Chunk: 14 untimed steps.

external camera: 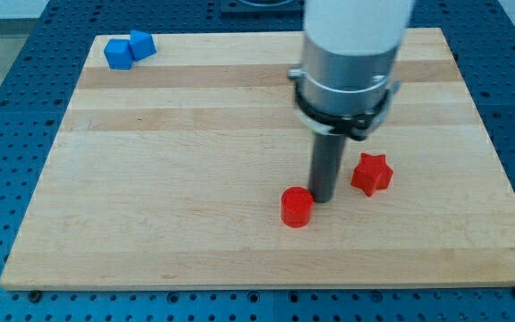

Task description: Push the red star to the bottom right

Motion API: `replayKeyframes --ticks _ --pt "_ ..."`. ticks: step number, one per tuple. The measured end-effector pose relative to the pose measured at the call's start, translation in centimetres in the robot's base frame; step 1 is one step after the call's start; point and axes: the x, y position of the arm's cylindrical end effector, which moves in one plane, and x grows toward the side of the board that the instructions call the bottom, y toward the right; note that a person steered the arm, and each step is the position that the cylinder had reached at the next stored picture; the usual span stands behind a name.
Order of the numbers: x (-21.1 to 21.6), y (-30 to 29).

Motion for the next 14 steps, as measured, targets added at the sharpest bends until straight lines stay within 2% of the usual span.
replayKeyframes --ticks 1,2,5,6,8,9,10,11,12,13,14 --pt "-1.6 -1.4" --pt "-1.8 2.7" --pt "-3.8 5.4" --pt "-2.3 7.6" --pt "3.3 12.4" --pt "3.4 12.9" --pt "2.3 11.6" --pt "-0.6 8.5" --pt "-5.6 9.1" --pt "-6.4 12.9" --pt "-4.4 13.2"
